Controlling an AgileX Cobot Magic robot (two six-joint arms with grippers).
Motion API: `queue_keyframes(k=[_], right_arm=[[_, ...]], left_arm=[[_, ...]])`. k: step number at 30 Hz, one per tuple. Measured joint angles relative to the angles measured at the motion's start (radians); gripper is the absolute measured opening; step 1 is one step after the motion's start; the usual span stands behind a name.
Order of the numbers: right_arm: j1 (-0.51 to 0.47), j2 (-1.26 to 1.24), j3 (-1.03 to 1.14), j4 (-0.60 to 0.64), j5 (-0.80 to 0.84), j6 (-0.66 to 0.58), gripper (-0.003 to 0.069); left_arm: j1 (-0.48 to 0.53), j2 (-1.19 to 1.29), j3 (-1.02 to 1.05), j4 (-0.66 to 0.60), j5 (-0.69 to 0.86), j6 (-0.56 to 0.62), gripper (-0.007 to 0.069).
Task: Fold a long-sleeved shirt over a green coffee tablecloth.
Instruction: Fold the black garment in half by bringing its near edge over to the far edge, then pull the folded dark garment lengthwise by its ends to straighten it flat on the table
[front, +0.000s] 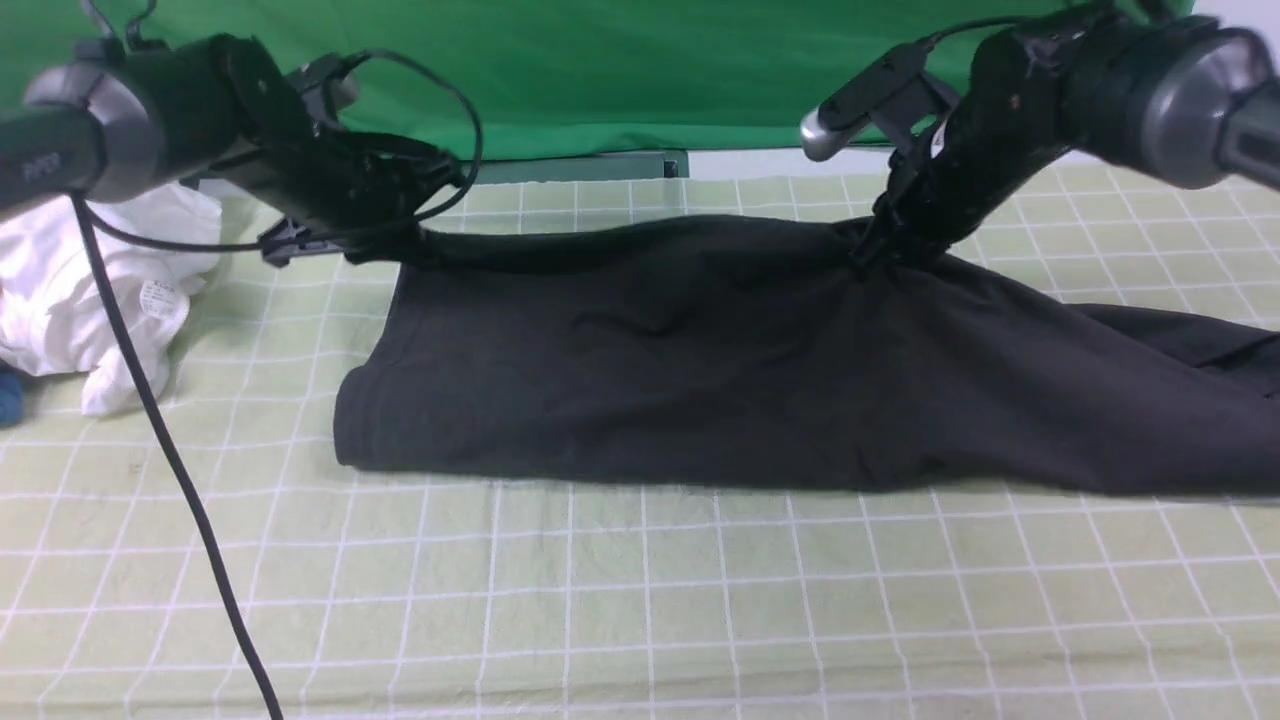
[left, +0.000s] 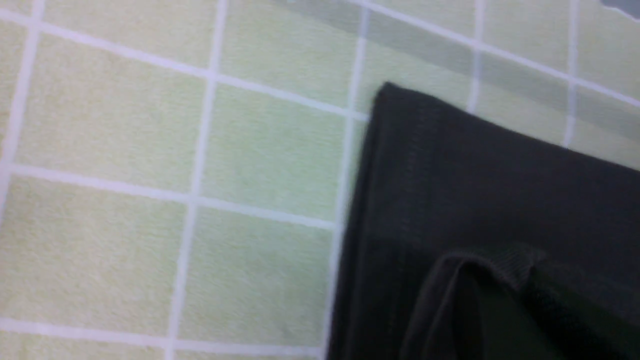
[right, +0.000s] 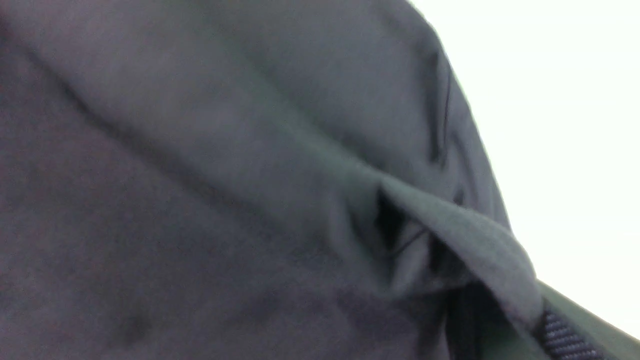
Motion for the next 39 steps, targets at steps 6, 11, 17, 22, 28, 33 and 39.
queue_keyframes(k=[6,11,17,22,28,33,39], right_arm=[[-0.001,0.081,-0.011,0.000,-0.130,-0.019,0.0041],[-0.001,0.094,-0.011,-0.001,-0.166,-0.021,0.0046],[-0.001,0.094,-0.011,-0.003,-0.235,-0.021,0.0085],[-0.001,0.095,-0.011,-0.005,-0.288,-0.021,0.0236],[-0.001,0.094,-0.012,-0.010,-0.292,-0.019,0.0430],[-0.006,-0.002,-0.013,-0.019,-0.171,-0.019,0.0344],[-0.027,-0.212,-0.019,-0.033,-0.033,-0.026,0.0089]], left_arm=[[0.046,0.065,-0.041,-0.022,0.009,-0.003,0.0017],[0.047,0.068,-0.072,-0.024,-0.016,0.002,0.0017],[0.047,0.070,-0.078,-0.034,-0.069,0.005,0.0017],[0.047,0.084,-0.078,-0.036,-0.105,0.005,0.0050],[0.050,0.082,-0.079,-0.035,-0.122,0.004,0.0223],[0.069,-0.002,-0.083,-0.013,-0.061,0.008,0.0433],[0.076,-0.145,-0.115,-0.006,-0.011,0.042,0.0543]])
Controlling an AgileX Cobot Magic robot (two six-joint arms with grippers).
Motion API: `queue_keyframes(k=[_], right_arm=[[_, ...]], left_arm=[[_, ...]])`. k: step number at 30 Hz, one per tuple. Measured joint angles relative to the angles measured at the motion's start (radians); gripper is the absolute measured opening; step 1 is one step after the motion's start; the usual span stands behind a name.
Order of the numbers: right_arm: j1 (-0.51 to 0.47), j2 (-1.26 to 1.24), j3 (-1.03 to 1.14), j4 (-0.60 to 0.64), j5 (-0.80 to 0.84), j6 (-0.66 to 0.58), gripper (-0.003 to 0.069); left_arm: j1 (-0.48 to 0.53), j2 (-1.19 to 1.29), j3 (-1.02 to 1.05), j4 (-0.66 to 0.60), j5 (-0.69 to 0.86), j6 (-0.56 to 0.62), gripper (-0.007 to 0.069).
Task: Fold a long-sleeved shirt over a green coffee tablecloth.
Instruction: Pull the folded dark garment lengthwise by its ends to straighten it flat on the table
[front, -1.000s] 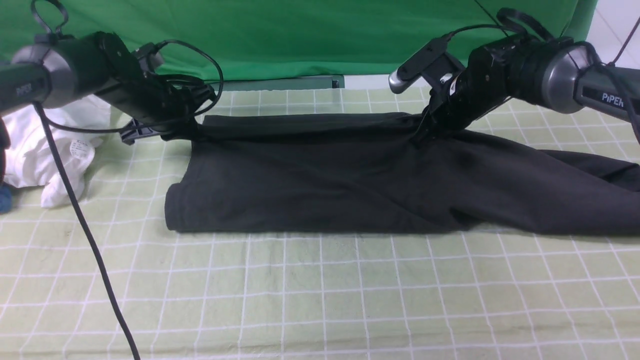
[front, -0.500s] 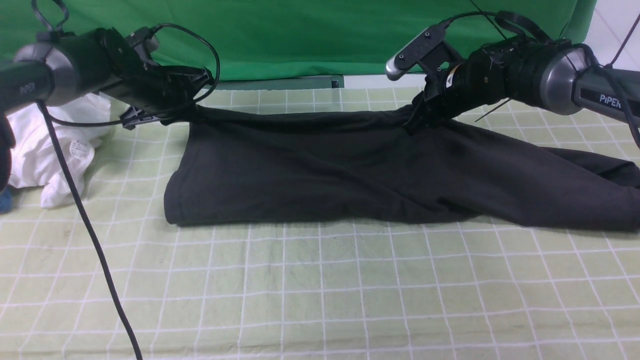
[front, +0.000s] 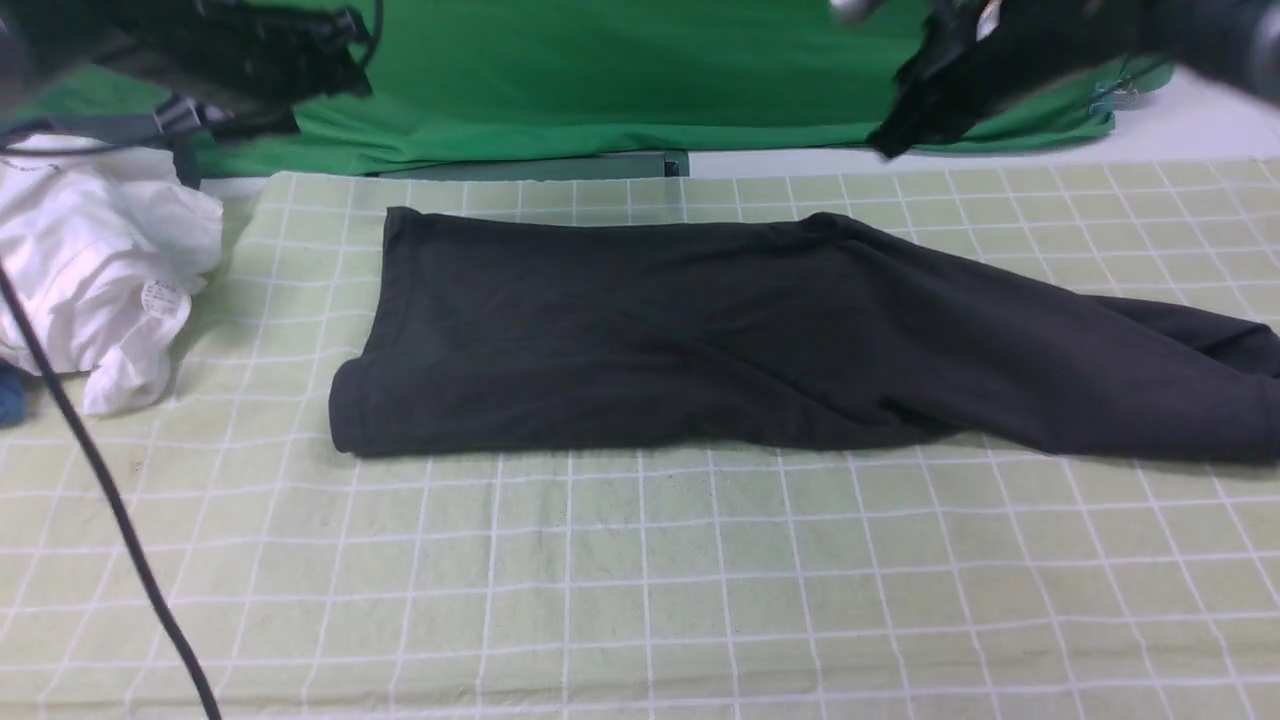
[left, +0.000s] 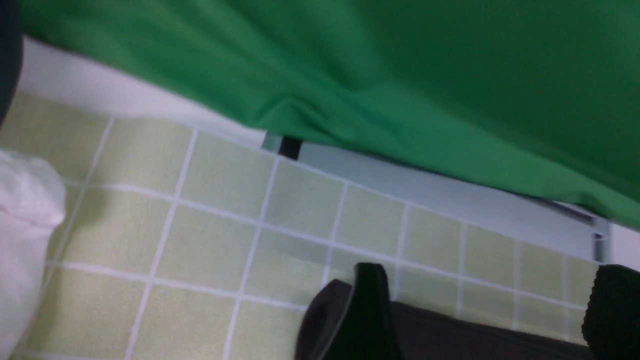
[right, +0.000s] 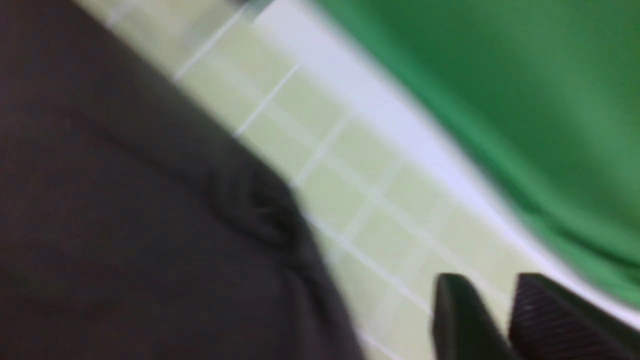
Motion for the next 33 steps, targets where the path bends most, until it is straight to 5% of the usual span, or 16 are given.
queue_keyframes(k=[7,10,16,24,29,33], right_arm=[[-0.084,-0.163,0.000,0.001,0.369,-0.008,0.0011],[-0.191,-0.199,0.007,0.011,0.565,0.095,0.0075],[-0.347,-0.205,0.177,0.055,0.484,0.157,0.0269],[-0.490,-0.103,0.380,0.139,0.306,0.162,0.0464],[-0.511,-0.008,0.381,0.148,0.285,0.163,0.0484],[-0.511,0.028,0.382,0.202,0.281,0.131,0.0432]], left_arm=[[-0.002,-0.048,-0.002,-0.027,0.260,0.080,0.0430],[-0.002,-0.047,-0.002,-0.033,0.375,0.195,0.0255],[-0.002,-0.047,-0.002,-0.036,0.424,0.231,0.0030],[-0.002,-0.047,-0.002,-0.043,0.414,0.231,0.0012],[-0.002,-0.047,-0.002,-0.044,0.405,0.232,0.0013],[-0.002,-0.047,-0.002,-0.047,0.401,0.232,0.0013]])
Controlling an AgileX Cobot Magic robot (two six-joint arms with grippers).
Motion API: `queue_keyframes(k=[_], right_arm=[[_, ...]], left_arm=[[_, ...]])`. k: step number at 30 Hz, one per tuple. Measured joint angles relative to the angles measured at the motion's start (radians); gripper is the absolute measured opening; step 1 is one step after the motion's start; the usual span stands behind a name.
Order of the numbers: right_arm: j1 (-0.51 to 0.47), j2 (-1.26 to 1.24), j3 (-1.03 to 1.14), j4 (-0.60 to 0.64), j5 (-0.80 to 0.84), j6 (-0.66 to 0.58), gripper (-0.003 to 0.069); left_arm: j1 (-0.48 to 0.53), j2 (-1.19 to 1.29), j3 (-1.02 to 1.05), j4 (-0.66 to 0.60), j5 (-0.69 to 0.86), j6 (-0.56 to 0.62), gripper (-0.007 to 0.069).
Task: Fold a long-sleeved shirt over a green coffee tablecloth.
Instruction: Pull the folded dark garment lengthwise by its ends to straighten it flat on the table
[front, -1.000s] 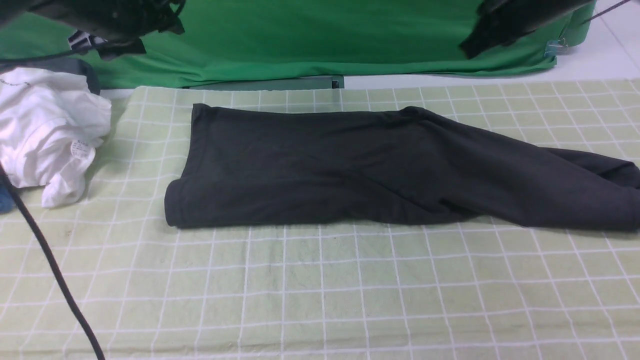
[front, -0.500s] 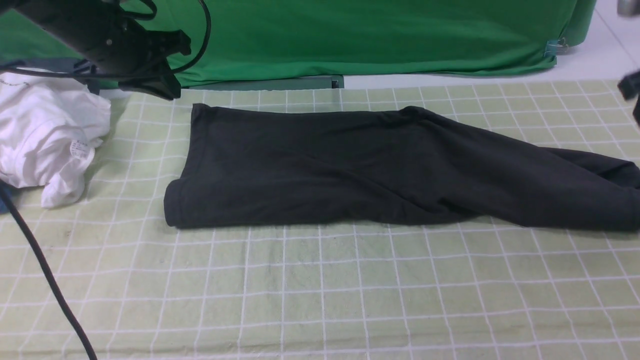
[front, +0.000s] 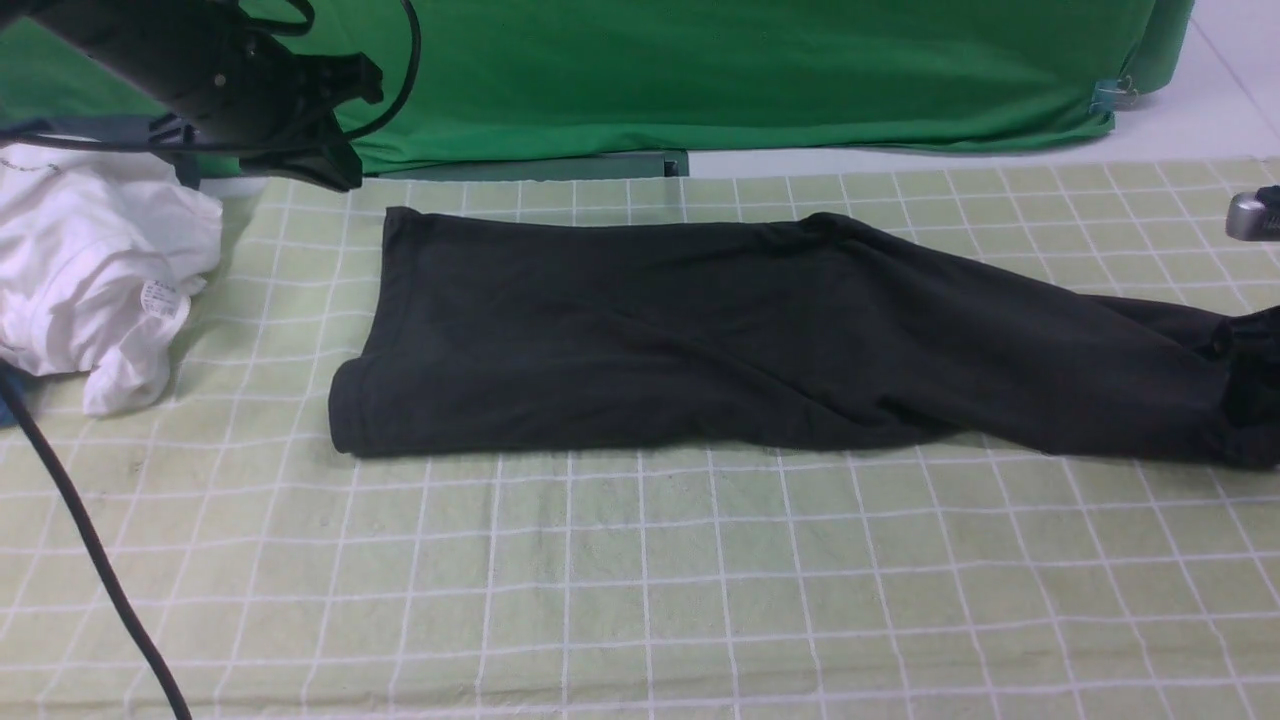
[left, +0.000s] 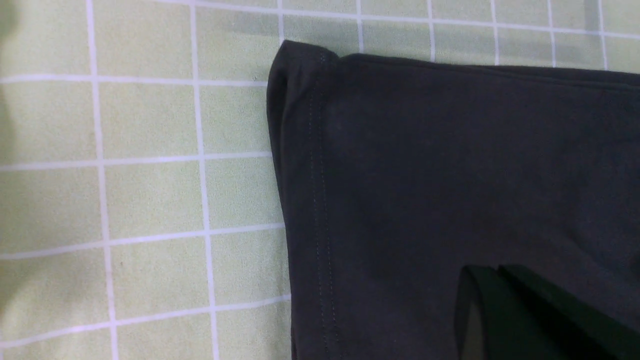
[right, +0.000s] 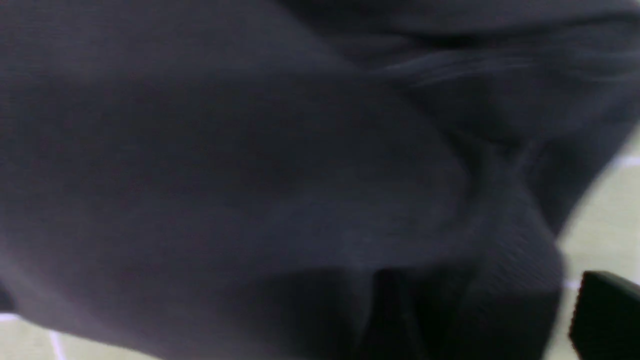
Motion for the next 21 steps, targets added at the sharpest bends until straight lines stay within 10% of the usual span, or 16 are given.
queue_keyframes(k=[9,21], right_arm=[[0.000,0.002,-0.060,0.029,0.044,-0.073,0.0036],[0.000,0.004,-0.295,-0.036,0.187,-0.073,0.0036]], left_arm=[[-0.012,0.000,0.000,-0.020,0.003,0.000,0.0013],[-0.012,0.000,0.000,-0.024,0.043,0.003,0.0013]])
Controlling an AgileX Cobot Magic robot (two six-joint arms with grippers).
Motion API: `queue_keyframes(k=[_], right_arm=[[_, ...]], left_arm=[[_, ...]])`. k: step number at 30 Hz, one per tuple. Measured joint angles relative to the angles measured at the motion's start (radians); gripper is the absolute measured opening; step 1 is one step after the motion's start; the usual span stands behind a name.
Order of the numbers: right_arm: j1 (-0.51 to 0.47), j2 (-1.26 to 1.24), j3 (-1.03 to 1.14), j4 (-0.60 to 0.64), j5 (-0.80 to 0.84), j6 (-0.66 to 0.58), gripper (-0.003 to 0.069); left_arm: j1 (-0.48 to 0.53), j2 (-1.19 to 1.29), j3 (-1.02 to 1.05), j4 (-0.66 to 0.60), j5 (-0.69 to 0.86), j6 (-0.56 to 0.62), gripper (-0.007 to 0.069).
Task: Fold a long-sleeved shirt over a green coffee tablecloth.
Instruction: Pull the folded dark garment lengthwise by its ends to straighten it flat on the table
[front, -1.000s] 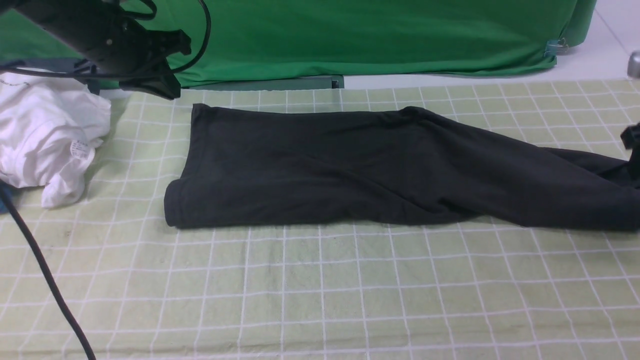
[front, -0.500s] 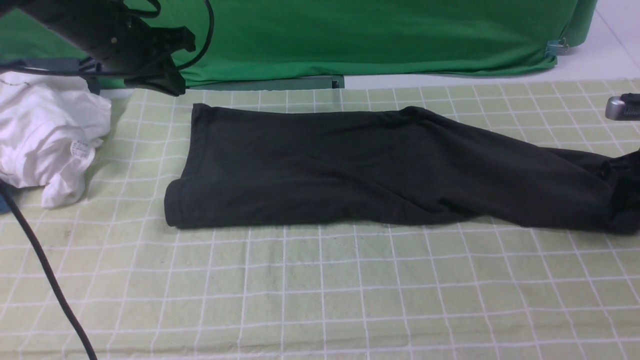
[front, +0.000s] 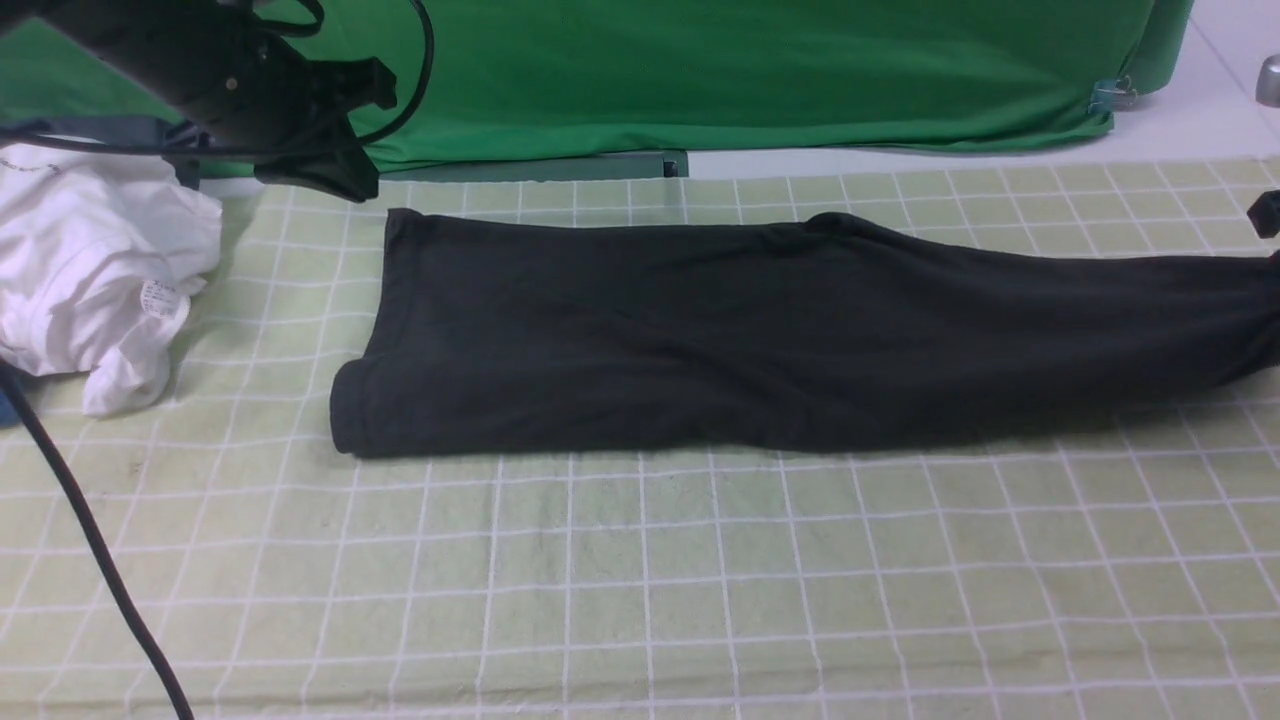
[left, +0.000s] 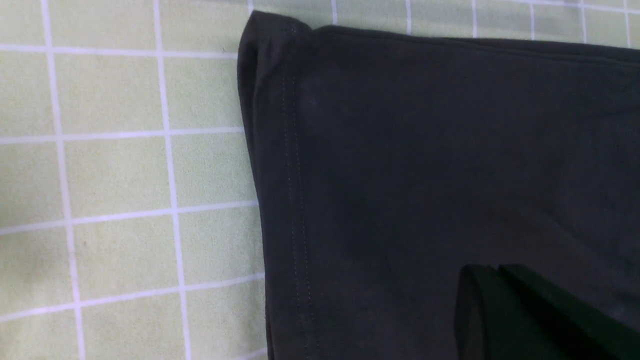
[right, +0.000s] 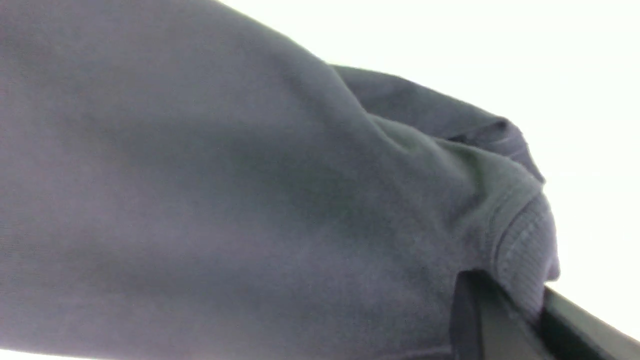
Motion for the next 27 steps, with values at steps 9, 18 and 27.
queue_keyframes(k=[9,18,27], right_arm=[[0.000,0.106,0.000,-0.088,-0.050,0.048,0.0286],[-0.006,0.162,-0.061,-0.101,0.109,0.089,0.0458],[-0.077,0.162,-0.106,0.012,0.141,0.146,0.0513]], left_arm=[[0.000,0.000,0.000,0.000,0.003,0.000,0.0013],[0.000,0.000,0.000,0.000,0.004,0.000,0.0013],[0.000,-0.001,0.000,-0.002,0.015,0.000,0.0013]])
